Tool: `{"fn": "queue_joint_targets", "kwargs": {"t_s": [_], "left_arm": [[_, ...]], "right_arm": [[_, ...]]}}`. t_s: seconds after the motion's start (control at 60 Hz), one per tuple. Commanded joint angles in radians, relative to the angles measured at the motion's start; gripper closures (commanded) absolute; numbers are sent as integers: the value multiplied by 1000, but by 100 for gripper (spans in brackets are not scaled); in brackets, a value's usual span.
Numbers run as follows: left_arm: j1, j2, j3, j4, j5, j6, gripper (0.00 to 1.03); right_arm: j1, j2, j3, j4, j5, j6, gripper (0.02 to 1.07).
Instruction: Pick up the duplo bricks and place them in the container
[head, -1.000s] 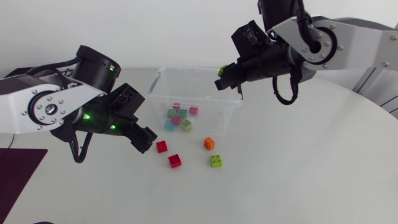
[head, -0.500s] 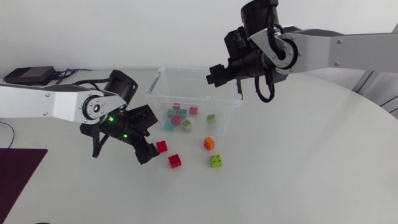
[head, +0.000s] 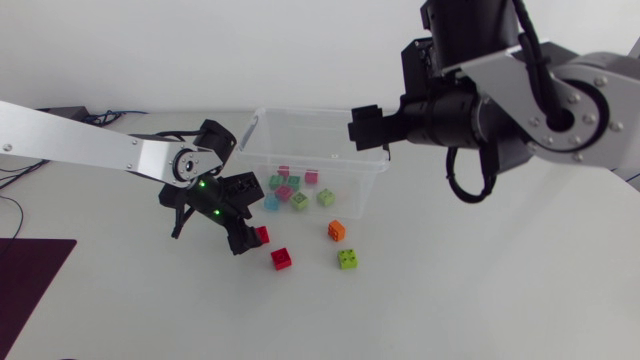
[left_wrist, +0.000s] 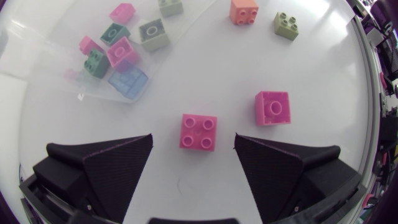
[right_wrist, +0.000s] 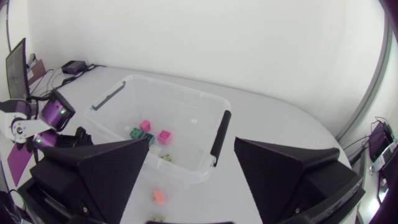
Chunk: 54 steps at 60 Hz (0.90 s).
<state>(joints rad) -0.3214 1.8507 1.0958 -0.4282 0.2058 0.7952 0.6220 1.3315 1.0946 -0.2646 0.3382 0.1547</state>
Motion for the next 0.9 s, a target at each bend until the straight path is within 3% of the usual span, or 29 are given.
{"fn": "queue_joint_targets", "kwargs": {"t_s": [0.0, 0.05, 0.167, 0.233, 0.25, 0.35, 0.45, 0.617, 0.883], "left_arm": [[5, 36, 27, -3, 10, 41, 16], [5, 51, 32, -1, 10, 52, 22], [7, 70, 33, 3, 20, 56, 23], [4, 97, 35, 17, 24, 59, 44], [4, 97, 36, 17, 24, 59, 44], [2, 130, 56, 19, 50, 59, 86], [-2, 134, 53, 42, 53, 29, 88], [-8, 24, -36, 83, 41, -47, 89], [-47, -476, -269, 75, 41, -172, 89]], "right_arm": [[39, -40, -78, 18, 25, 37, 7], [53, -43, -96, 2, 24, 39, 7], [97, -54, -156, -15, 24, 95, 7], [142, -69, -217, -10, 21, 178, 7], [147, -71, -223, -12, 21, 181, 7], [191, -71, -277, -18, 19, 226, 7], [194, -54, -286, -44, 16, 256, 13], [185, 0, -279, -153, -2, 330, 13], [188, 146, -317, -108, -10, 381, 13]]}}
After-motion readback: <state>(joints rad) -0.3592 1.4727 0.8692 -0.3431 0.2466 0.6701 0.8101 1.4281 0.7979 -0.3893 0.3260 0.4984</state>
